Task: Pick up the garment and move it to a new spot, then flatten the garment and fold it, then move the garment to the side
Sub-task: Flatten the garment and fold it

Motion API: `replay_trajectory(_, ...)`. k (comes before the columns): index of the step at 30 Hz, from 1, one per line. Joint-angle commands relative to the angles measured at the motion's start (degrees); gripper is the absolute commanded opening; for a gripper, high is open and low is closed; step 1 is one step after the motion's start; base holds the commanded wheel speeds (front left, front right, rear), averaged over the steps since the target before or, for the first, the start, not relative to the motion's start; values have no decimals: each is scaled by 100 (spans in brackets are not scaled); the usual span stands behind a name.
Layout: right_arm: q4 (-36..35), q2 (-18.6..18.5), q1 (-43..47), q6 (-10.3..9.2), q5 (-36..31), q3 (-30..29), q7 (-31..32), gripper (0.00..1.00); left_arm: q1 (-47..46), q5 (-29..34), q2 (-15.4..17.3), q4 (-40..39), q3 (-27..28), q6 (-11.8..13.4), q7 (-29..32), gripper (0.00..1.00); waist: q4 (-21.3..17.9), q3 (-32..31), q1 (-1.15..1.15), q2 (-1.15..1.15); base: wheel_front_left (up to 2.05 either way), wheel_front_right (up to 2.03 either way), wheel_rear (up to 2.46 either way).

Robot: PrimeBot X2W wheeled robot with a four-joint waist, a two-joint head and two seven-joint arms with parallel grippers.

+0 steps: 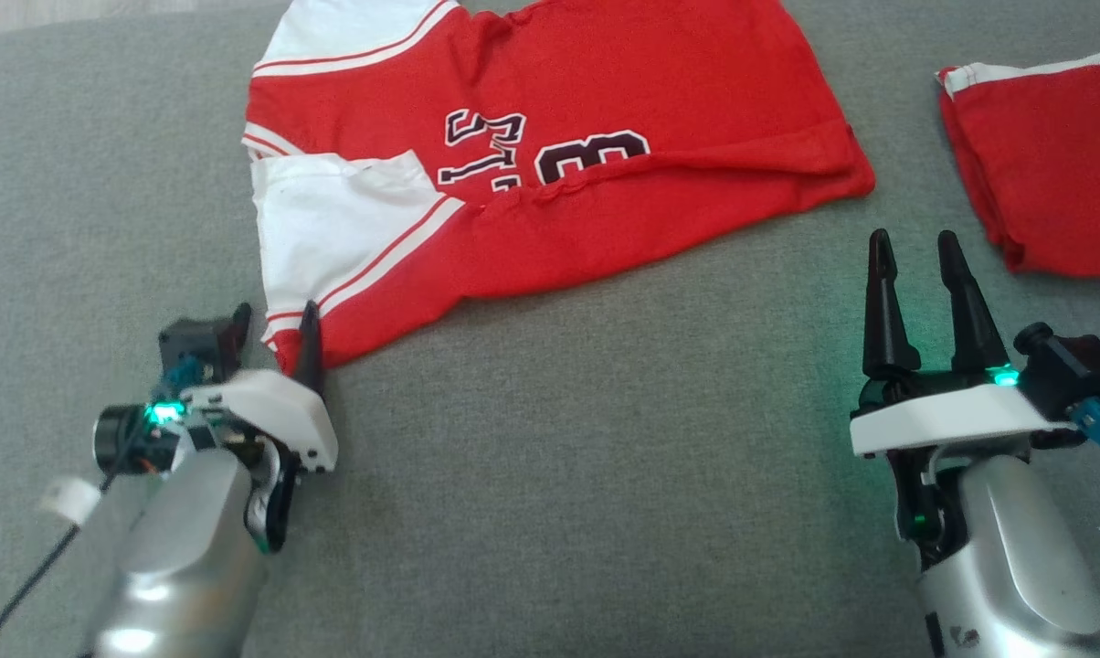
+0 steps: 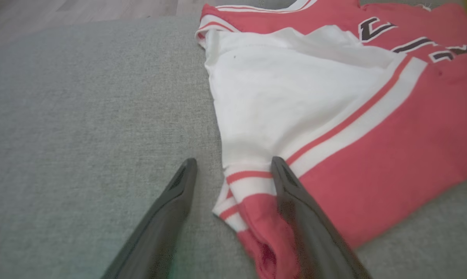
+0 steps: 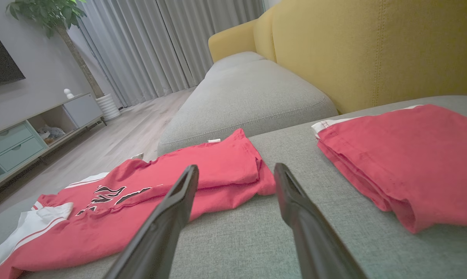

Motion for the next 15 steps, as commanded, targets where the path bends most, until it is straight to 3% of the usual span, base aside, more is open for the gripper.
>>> replay_trajectory(1, -201, -12, -166, -10, 63, 164, -62, 100, 65, -9, 113, 256, 14, 6, 349, 100, -38, 8, 0, 0, 0, 0, 0)
replay_trajectory(3, -208, -12, -169, -10, 94, 177, -62, 100, 38, -39, 126, 341, 25, 39, 452, 100, -58, 0, 0, 0, 0, 0, 0)
replay_trajectory(5, -213, -12, -166, -10, 108, 175, -62, 100, 13, -59, 131, 391, 5, 8, 531, 0, -59, -19, 0, 0, 0, 0, 0)
replay_trajectory(9, -187, -12, -186, -10, 61, 129, -62, 100, -60, -64, 130, 291, -18, -73, 348, 0, -6, -79, 0, 0, 0, 0, 0)
replay_trajectory(15, 371, -12, -551, -10, -498, -144, 97, 100, -243, 47, 76, -258, -33, -93, -536, 0, 170, -106, 0, 0, 0, 0, 0)
